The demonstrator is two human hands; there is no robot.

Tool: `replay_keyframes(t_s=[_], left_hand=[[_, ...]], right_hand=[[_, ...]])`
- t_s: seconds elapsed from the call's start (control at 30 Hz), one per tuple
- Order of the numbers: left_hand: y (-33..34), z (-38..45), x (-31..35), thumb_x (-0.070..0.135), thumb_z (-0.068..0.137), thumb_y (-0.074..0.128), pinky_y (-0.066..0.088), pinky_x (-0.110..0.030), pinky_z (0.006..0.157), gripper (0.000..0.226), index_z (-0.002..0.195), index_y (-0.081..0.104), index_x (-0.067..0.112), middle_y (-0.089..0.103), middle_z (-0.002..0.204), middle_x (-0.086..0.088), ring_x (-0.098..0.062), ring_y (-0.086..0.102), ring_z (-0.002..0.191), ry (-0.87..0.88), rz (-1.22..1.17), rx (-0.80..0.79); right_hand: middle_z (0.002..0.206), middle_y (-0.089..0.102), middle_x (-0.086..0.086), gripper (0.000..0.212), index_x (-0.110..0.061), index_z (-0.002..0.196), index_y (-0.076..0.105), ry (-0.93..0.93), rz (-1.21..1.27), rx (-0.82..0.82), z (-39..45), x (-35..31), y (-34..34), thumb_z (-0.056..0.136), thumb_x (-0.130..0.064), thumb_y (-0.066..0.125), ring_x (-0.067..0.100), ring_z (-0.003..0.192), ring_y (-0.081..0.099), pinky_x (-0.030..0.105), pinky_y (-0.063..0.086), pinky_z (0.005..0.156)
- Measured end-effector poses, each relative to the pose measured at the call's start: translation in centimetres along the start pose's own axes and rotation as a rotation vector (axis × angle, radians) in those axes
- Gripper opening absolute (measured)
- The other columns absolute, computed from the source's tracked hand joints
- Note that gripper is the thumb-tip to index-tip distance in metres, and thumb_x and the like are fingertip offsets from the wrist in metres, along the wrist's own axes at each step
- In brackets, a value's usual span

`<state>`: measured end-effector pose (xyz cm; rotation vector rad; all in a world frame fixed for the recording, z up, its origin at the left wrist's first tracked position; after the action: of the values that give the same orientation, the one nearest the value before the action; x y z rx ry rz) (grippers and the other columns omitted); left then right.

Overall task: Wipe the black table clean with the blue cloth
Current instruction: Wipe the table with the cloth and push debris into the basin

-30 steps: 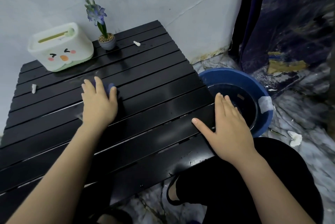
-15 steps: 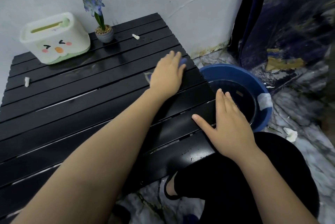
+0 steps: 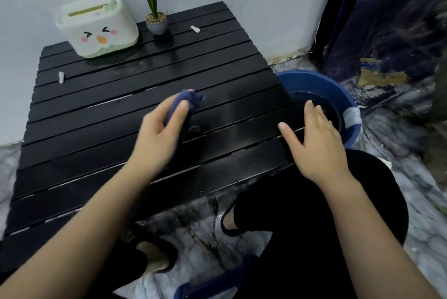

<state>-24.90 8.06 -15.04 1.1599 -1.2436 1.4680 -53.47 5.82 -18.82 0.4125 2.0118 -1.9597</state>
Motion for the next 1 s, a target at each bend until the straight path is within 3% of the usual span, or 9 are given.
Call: replay_keyframes(t_s=[0.07, 0.13, 0.2, 0.33, 0.6, 0.8, 0.87, 0.93, 1.0], left_hand=[[-4.8, -3.0, -0.9, 0.035, 0.1, 0.056, 0.044, -0.02, 0.106, 0.039, 0.138, 0.057, 0.025, 0.064, 0.134, 0.015, -0.001, 0.056, 0.128, 0.073, 0.266, -0.047], [-7.9, -5.5, -2.3, 0.051, 0.095, 0.051, 0.029, -0.03, 0.12, 0.058, 0.15, 0.041, 0.034, 0.04, 0.157, 0.014, -0.008, 0.034, 0.147, 0.145, 0.619, -0.205], [-8.9, -6.7, -4.0, 0.056, 0.098, 0.039, 0.016, -0.039, 0.125, 0.062, 0.156, 0.025, 0.038, 0.015, 0.166, 0.014, -0.012, 0.011, 0.155, 0.206, 0.877, -0.324], [-6.2, -5.7, -5.0, 0.056, 0.103, 0.024, 0.01, -0.044, 0.126, 0.061, 0.158, 0.015, 0.033, 0.004, 0.168, 0.012, -0.014, -0.002, 0.156, 0.212, 0.979, -0.386], [6.9, 2.7, -3.0, 0.042, 0.106, 0.032, 0.007, -0.038, 0.126, 0.062, 0.158, 0.021, 0.01, 0.016, 0.166, -0.011, -0.028, 0.008, 0.155, 0.436, 0.989, -0.576], [15.9, 9.1, -1.6, 0.036, 0.107, 0.035, 0.011, -0.04, 0.126, 0.056, 0.156, 0.027, 0.012, 0.023, 0.164, -0.012, -0.03, 0.015, 0.153, 0.488, 0.977, -0.652], [17.3, 10.3, -1.0, 0.032, 0.107, 0.039, 0.018, -0.04, 0.123, 0.047, 0.147, 0.045, 0.01, 0.044, 0.153, -0.013, -0.031, 0.031, 0.147, 0.481, 0.903, -0.639], [17.7, 10.8, -0.6, 0.027, 0.106, 0.043, 0.034, -0.037, 0.112, 0.036, 0.128, 0.061, 0.006, 0.065, 0.127, -0.013, -0.032, 0.054, 0.125, 0.451, 0.753, -0.588], [17.2, 11.1, -0.1, 0.025, 0.105, 0.045, 0.042, -0.03, 0.103, 0.034, 0.126, 0.064, 0.006, 0.07, 0.119, -0.009, -0.024, 0.063, 0.113, 0.352, 0.56, -0.454]], right_hand=[[0.163, 0.022, 0.016, 0.086, -0.004, 0.157, 0.013, 0.044, 0.006, -0.008, -0.6, 0.3, 0.1, 0.097, -0.064, 0.031, 0.026, 0.153, 0.013, 0.048, 0.019, 0.123], [0.163, 0.022, 0.017, 0.086, -0.004, 0.157, 0.012, 0.073, 0.032, -0.039, -1.1, 0.5, 0.2, 0.097, -0.063, 0.031, 0.027, 0.153, 0.013, 0.049, 0.021, 0.122], [0.163, 0.021, 0.017, 0.085, -0.003, 0.157, 0.011, 0.074, 0.048, -0.057, -1.3, 0.5, 0.3, 0.098, -0.061, 0.031, 0.028, 0.153, 0.013, 0.047, 0.021, 0.122], [0.162, 0.022, 0.019, 0.083, -0.002, 0.156, 0.013, 0.07, 0.035, -0.05, -1.3, 0.3, 0.4, 0.099, -0.058, 0.032, 0.029, 0.153, 0.014, 0.044, 0.021, 0.12], [0.16, 0.029, 0.019, 0.078, -0.001, 0.154, 0.02, 0.084, 0.014, -0.024, -1.1, 0.2, 0.6, 0.1, -0.056, 0.033, 0.027, 0.152, 0.016, 0.042, 0.024, 0.119], [0.16, 0.03, 0.019, 0.074, 0.0, 0.154, 0.022, 0.068, -0.013, -0.002, -0.8, 0.3, 0.7, 0.101, -0.05, 0.034, 0.028, 0.153, 0.016, 0.043, 0.025, 0.12], [0.16, 0.029, 0.019, 0.074, 0.001, 0.154, 0.021, 0.068, -0.011, 0.004, -0.8, 0.2, 0.8, 0.101, -0.049, 0.034, 0.028, 0.153, 0.015, 0.043, 0.024, 0.121], [0.16, 0.029, 0.018, 0.074, 0.001, 0.154, 0.022, 0.068, -0.002, 0.002, -0.8, 0.2, 0.9, 0.101, -0.049, 0.034, 0.028, 0.153, 0.015, 0.043, 0.024, 0.121], [0.16, 0.03, 0.017, 0.074, 0.0, 0.154, 0.022, 0.063, 0.015, -0.002, -0.9, 0.4, 0.9, 0.101, -0.05, 0.034, 0.027, 0.153, 0.015, 0.043, 0.024, 0.121]])
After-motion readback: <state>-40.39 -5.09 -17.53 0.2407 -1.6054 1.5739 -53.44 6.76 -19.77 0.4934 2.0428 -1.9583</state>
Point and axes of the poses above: each hand's wrist, its own z-axis towards the middle knuckle, its own y-axis out of the palm, x = y × z, the point moved 2 cm from there along z, towards the middle knuckle
